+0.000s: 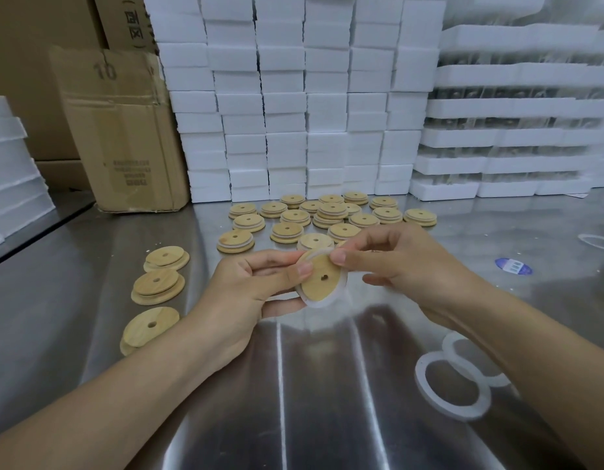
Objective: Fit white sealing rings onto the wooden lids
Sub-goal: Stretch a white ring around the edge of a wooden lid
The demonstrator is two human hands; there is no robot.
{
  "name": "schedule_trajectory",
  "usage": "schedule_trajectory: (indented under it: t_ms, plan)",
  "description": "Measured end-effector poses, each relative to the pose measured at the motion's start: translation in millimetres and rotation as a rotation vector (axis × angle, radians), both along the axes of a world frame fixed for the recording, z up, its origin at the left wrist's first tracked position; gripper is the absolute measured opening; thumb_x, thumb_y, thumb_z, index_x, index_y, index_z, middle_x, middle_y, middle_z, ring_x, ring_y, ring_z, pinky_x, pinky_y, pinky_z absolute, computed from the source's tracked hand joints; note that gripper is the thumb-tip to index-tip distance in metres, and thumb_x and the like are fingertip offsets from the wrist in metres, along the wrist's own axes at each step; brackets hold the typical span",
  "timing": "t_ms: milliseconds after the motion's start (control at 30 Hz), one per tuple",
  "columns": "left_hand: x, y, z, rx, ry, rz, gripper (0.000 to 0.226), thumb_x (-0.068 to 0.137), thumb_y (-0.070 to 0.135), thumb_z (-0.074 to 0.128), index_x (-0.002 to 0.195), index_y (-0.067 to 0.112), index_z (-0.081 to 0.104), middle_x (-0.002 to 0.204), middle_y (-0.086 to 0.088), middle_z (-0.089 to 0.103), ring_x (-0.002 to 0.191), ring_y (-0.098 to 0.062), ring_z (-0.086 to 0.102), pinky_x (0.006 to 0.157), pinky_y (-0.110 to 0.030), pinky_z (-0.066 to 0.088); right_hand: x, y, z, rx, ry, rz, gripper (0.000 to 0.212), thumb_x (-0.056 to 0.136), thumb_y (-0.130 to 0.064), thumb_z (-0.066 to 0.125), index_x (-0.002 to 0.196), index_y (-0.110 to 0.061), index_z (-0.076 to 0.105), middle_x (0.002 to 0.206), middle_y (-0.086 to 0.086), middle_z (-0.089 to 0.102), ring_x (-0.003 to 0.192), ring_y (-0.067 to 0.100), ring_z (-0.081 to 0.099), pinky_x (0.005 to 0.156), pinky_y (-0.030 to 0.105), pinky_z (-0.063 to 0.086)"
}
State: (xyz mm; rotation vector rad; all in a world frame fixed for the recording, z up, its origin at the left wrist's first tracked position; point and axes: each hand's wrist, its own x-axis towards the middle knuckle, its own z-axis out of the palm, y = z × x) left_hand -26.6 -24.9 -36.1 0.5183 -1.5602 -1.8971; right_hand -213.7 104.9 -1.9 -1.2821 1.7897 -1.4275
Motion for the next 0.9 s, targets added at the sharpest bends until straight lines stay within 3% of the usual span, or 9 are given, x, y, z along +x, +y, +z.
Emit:
schedule_trajectory:
  t_ms: [67, 200, 300, 467, 533, 700, 767, 833, 900]
  plan:
    - [2, -1, 1, 0.032, 0.014, -0.004, 0.05, 0.065, 0.026, 0.092, 0.11, 0.007, 0.082, 0.114, -0.016, 0.08, 0.106, -0.028, 0.079, 0.074, -0.035, 0.066, 2, 0, 0, -0.027, -0.025, 0.021, 0.012, 0.082, -0.034, 0.086, 0.083, -0.023, 0.081, 0.097, 0.0, 0.08, 0.091, 0.007, 0.069, 0.087, 0.033, 0.054]
    - [5, 0, 4, 0.063, 0.04, -0.083, 0.041, 0.078, 0.027, 0.085, 0.113, 0.007, 0.08, 0.119, -0.018, 0.078, 0.11, -0.029, 0.078, 0.079, -0.038, 0.066, 6, -1, -2, -0.159, 0.051, 0.062, 0.009, 0.089, -0.02, 0.082, 0.089, -0.012, 0.079, 0.09, 0.011, 0.079, 0.081, 0.013, 0.068, 0.076, 0.025, 0.051]
    - [6, 2, 6, 0.035, 0.023, -0.152, 0.037, 0.088, 0.032, 0.076, 0.12, 0.013, 0.08, 0.124, -0.016, 0.077, 0.117, -0.026, 0.075, 0.085, -0.036, 0.064, 9, -1, -1, -0.207, 0.126, 0.109, 0.007, 0.092, -0.013, 0.079, 0.093, -0.006, 0.078, 0.092, 0.009, 0.079, 0.085, 0.018, 0.072, 0.079, 0.024, 0.055]
    - [7, 2, 7, -0.012, 0.0, -0.172, 0.039, 0.085, 0.031, 0.079, 0.12, 0.016, 0.081, 0.123, -0.014, 0.078, 0.119, -0.026, 0.074, 0.087, -0.035, 0.064, 11, 0, 2, -0.224, 0.238, 0.12, 0.003, 0.092, -0.007, 0.078, 0.092, -0.004, 0.078, 0.091, 0.009, 0.079, 0.086, 0.023, 0.074, 0.077, 0.018, 0.054]
    - [7, 2, 6, -0.045, 0.005, -0.123, 0.039, 0.08, 0.029, 0.082, 0.117, 0.014, 0.082, 0.119, -0.015, 0.079, 0.115, -0.027, 0.076, 0.085, -0.035, 0.065, 12, 1, 4, -0.21, 0.219, 0.12, 0.003, 0.092, -0.008, 0.078, 0.091, -0.006, 0.078, 0.09, 0.01, 0.079, 0.088, 0.028, 0.075, 0.078, 0.023, 0.057]
    - [4, 3, 6, -0.122, 0.015, -0.05, 0.038, 0.076, 0.029, 0.085, 0.11, 0.012, 0.084, 0.112, -0.014, 0.081, 0.109, -0.025, 0.078, 0.083, -0.034, 0.065, 13, 0, 4, -0.156, 0.167, 0.036, 0.007, 0.092, -0.017, 0.08, 0.085, -0.016, 0.08, 0.09, 0.012, 0.08, 0.093, 0.036, 0.073, 0.088, 0.052, 0.056]
    - [4, 2, 5, -0.124, 0.012, -0.058, 0.038, 0.075, 0.03, 0.085, 0.109, 0.012, 0.084, 0.114, -0.014, 0.081, 0.11, -0.025, 0.078, 0.083, -0.035, 0.065, 9, 1, 5, -0.15, 0.174, 0.028, 0.007, 0.092, -0.017, 0.08, 0.085, -0.015, 0.081, 0.087, 0.01, 0.08, 0.073, 0.024, 0.072, 0.066, 0.031, 0.053]
    - [3, 1, 4, -0.101, 0.013, -0.08, 0.038, 0.074, 0.031, 0.085, 0.107, 0.012, 0.085, 0.115, -0.013, 0.08, 0.111, -0.024, 0.077, 0.084, -0.037, 0.065, 4, 2, 7, -0.145, 0.163, 0.037, 0.007, 0.092, -0.015, 0.08, 0.086, -0.011, 0.081, 0.076, 0.003, 0.077, 0.049, 0.002, 0.057, 0.051, 0.008, 0.038]
    - [2, 0, 3, -0.059, 0.014, -0.099, 0.037, 0.074, 0.032, 0.085, 0.105, 0.012, 0.085, 0.116, -0.013, 0.08, 0.111, -0.024, 0.077, 0.083, -0.037, 0.065, -1, 3, 7, -0.135, 0.147, 0.052, 0.007, 0.092, -0.013, 0.079, 0.088, -0.008, 0.081, 0.065, -0.006, 0.071, 0.041, -0.002, 0.051, 0.043, 0.005, 0.034]
